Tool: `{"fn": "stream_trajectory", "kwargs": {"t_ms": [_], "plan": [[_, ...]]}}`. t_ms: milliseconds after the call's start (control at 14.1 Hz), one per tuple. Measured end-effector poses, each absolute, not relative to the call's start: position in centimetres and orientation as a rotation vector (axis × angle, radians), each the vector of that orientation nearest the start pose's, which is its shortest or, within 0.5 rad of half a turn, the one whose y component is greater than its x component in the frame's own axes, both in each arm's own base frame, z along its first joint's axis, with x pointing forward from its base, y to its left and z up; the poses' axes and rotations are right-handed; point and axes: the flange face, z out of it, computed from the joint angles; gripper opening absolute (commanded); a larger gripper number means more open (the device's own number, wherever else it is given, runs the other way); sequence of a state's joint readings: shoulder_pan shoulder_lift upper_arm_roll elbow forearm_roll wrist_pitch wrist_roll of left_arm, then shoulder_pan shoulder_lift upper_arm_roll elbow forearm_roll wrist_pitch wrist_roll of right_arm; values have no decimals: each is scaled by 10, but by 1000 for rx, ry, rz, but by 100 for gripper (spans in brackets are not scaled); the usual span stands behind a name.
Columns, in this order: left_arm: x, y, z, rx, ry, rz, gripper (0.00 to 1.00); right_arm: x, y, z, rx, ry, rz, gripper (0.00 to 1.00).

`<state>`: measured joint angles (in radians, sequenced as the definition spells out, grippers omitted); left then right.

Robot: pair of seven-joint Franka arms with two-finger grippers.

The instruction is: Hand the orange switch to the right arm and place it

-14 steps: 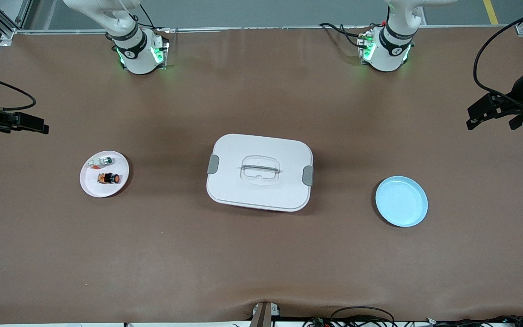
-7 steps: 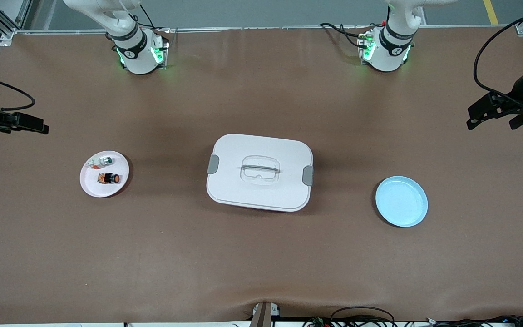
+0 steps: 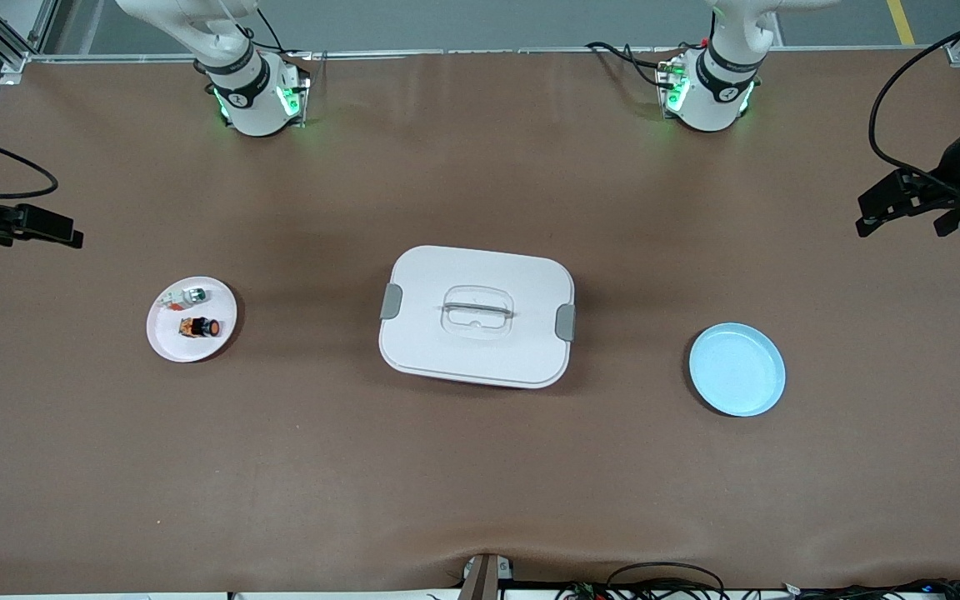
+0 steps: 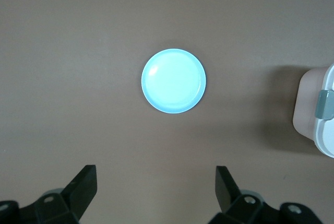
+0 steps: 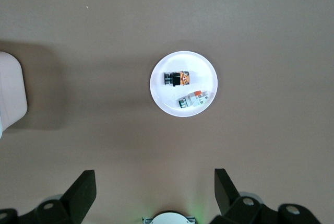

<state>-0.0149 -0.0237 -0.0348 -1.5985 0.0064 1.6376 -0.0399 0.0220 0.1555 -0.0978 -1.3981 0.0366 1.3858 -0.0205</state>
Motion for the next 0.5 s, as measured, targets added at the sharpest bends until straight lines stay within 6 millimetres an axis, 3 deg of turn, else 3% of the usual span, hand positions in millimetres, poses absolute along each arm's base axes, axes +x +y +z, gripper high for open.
{"fn": "stream_trajectory", "kwargs": {"t_ms": [498], "plan": [[553,-27,631,-3136,16,-97,100,562,-37,605,-3101,86,155,100]]}}
